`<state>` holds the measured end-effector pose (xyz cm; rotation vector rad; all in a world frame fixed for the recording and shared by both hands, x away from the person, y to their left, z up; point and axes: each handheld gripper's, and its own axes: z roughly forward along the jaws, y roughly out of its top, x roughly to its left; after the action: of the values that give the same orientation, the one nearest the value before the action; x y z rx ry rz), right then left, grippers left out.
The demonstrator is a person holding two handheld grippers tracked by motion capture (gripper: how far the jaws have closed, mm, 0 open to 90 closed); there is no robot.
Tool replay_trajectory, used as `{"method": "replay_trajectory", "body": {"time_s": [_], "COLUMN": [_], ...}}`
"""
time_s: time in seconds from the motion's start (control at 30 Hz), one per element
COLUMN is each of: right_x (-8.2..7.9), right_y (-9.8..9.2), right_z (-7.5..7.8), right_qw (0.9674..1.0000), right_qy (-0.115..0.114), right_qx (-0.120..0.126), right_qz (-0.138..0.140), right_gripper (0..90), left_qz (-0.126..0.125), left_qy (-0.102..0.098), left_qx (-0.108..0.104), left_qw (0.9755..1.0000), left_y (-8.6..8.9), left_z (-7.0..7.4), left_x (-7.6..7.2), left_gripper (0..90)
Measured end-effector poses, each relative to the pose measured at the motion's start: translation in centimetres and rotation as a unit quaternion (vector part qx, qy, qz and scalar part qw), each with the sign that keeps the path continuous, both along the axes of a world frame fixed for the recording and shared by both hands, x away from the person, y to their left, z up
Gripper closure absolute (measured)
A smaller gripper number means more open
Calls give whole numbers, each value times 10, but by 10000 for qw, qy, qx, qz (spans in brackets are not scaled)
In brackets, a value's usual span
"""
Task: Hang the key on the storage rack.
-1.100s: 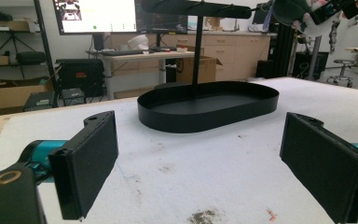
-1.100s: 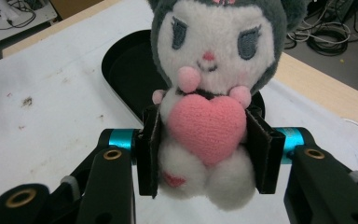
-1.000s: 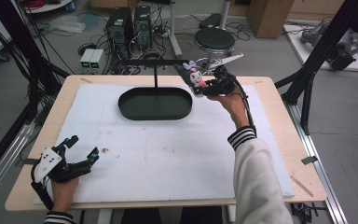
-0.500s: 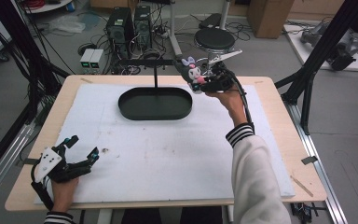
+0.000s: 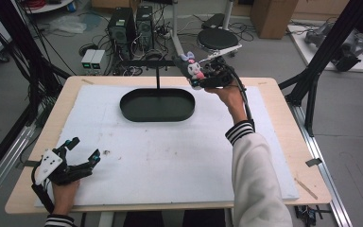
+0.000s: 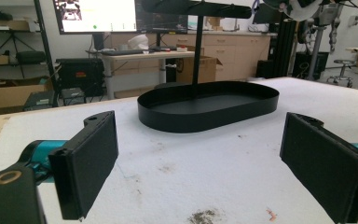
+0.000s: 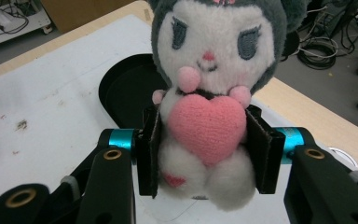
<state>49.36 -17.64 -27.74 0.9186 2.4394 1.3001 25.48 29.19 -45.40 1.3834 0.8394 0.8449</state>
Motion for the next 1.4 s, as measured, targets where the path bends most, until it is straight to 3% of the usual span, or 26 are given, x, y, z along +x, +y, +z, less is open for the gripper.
{"method": "replay_trajectory", "body": {"time_s": [0.43, 0.7, 1.03, 1.4], "right_x": [10, 15, 17, 18], "right_y": [-3, -6, -4, -10], "right_z": [-3, -6, -13, -24], "right_qw": [9996, 9990, 9981, 9972], "right_qy": [-39, -94, -215, -50], "right_qx": [115, 48, -263, -488], "right_qz": [-244, -428, -515, -571], "right_gripper": [538, 538, 535, 535], "left_qz": [-4, -4, 0, 3], "left_qy": [16, 17, 22, 14], "left_qx": [-4, -5, 11, 1], "left_qw": [10000, 10000, 10000, 10000], "left_y": [0, 0, 0, 0], "left_z": [0, 0, 0, 0], "left_x": [0, 0, 0, 0], "left_gripper": [118, 118, 118, 118]}}
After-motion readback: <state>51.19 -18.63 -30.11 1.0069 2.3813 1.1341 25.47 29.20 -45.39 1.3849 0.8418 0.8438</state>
